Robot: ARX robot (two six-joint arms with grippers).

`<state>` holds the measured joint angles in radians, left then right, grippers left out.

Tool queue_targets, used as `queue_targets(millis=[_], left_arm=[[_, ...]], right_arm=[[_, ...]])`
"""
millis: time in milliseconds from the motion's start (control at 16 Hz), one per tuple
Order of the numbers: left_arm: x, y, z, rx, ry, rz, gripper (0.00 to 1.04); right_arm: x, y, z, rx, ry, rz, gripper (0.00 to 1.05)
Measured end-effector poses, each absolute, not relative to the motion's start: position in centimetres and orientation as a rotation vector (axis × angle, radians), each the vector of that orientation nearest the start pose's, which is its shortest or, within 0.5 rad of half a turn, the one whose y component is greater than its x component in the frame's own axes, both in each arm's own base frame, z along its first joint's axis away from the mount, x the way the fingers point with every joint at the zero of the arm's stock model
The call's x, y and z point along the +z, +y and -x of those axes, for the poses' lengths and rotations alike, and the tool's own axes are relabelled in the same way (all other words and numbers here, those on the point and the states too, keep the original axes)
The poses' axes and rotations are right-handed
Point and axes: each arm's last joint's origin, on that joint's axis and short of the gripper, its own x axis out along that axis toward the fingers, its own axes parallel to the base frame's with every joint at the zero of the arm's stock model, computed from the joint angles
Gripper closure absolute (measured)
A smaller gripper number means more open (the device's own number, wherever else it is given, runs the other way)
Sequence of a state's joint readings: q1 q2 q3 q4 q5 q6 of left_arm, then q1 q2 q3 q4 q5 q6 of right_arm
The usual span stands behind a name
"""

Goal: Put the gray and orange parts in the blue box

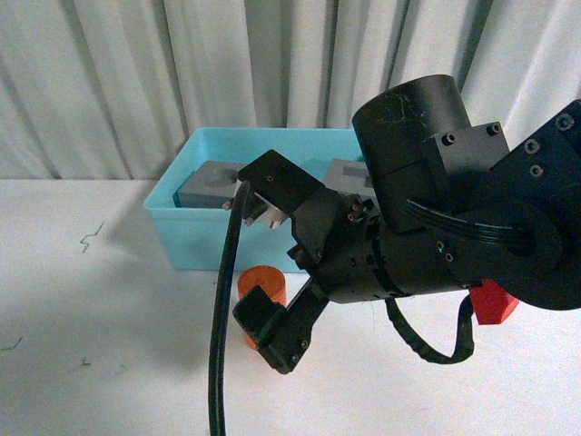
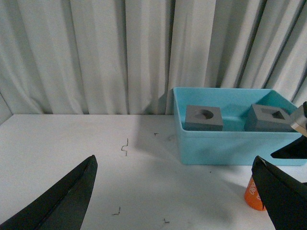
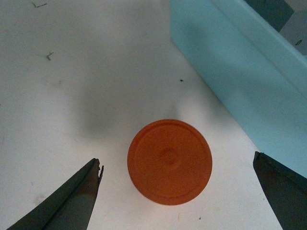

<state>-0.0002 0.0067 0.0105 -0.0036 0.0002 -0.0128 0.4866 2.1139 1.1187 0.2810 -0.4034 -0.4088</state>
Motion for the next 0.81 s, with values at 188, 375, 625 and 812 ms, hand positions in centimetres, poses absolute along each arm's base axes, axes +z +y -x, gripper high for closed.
queue_targets(millis=[188, 375, 625, 812], left_arm=[[16.6, 0.0, -9.7, 0.000, -0.001, 0.013, 0.07], [16.6, 0.0, -9.7, 0.000, 0.000, 0.013, 0.07], [16.6, 0.0, -9.7, 0.000, -0.001, 0.013, 0.07], [16.6, 0.0, -9.7, 0.000, 0.000, 0.013, 0.07]], right_arm=[[9.0, 21.1, -36.5, 0.984, 0.561, 0.397, 0.06], [8.0, 21.5, -36.6, 0.981, 0.592, 0.391, 0.06], [8.1, 22.1, -37.2, 0.970, 0.585, 0.381, 0.06], [7.7, 22.1, -37.2, 0.968, 0.605, 0.370, 0.30]])
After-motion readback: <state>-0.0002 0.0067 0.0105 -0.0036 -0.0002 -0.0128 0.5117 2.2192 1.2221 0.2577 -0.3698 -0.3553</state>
